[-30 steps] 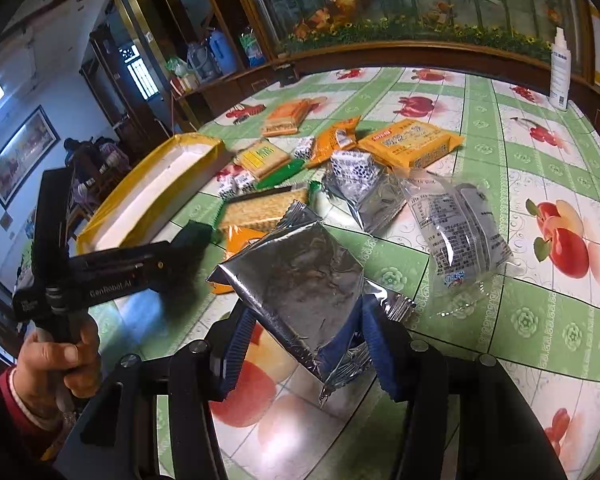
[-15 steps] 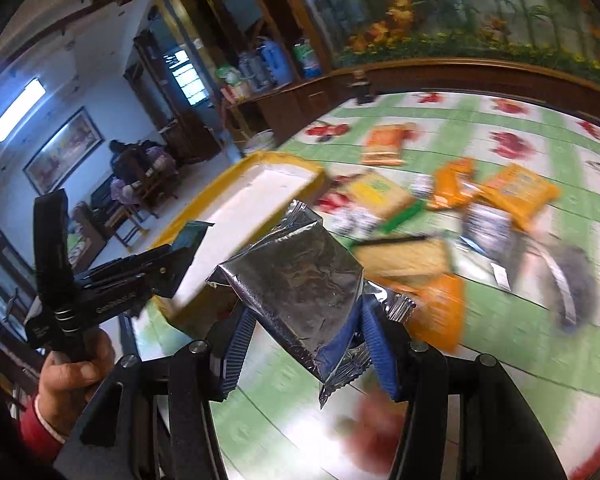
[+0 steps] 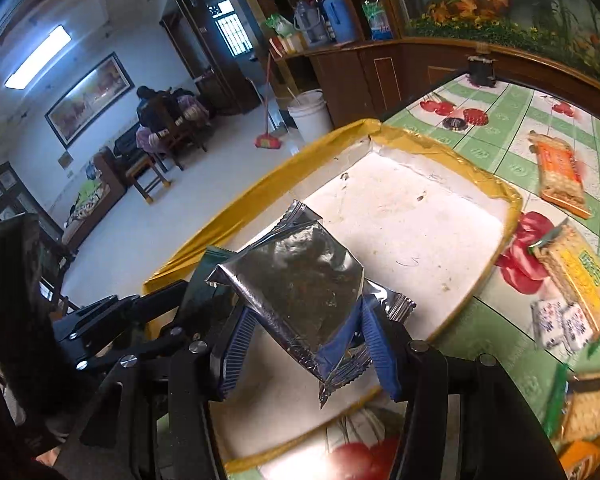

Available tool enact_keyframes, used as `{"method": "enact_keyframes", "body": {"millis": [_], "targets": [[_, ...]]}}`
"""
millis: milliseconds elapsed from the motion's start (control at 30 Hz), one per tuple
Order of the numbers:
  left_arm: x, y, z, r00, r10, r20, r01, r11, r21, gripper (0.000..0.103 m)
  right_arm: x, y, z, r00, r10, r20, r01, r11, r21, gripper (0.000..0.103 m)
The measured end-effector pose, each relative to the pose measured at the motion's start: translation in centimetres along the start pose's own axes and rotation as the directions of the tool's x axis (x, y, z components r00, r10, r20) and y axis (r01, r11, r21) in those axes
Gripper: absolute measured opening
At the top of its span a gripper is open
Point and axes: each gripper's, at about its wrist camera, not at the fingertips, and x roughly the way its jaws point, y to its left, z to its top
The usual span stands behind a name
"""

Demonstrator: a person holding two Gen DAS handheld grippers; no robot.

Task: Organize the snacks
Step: 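Carry both packs into the yellow-rimmed tray and open both tools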

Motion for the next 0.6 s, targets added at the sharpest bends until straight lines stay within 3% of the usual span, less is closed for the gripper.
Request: {"method": "enact_keyframes", "body": {"millis": [267, 333, 367, 600], "targets": [[0.6, 0.3, -0.3, 0.999, 0.04, -0.02, -0.041, 0.999, -0.006, 0.044, 2.0, -0.3, 0.2, 0.999, -0.032, -0.029, 0.032, 0.999, -0.007, 0.056], [0.3, 0.3, -0.3, 0.999, 0.043, -0.013, -0.043, 0.999, -0.008, 0.054, 1.9, -0.2, 0.4, 0.999, -0.039, -0.02, 0.038, 0.999, -0.01, 0.057], [0.1, 0.3, -0.3, 0.999, 0.05, -0.004, -0.05, 0.999, -0.007, 0.06, 1.7, -0.3, 0.4, 0.999, -0.037, -0.014, 0.037, 0.999, -0.007, 0.057], [-1.8, -0.3, -0.4, 0.997, 0.058, 0.042, -0.058, 0.998, -0.011, 0.061, -1.7, -1.1, 0.5, 0.998, -0.034, 0.055, 0.034, 0.999, 0.013, 0.057]]}}
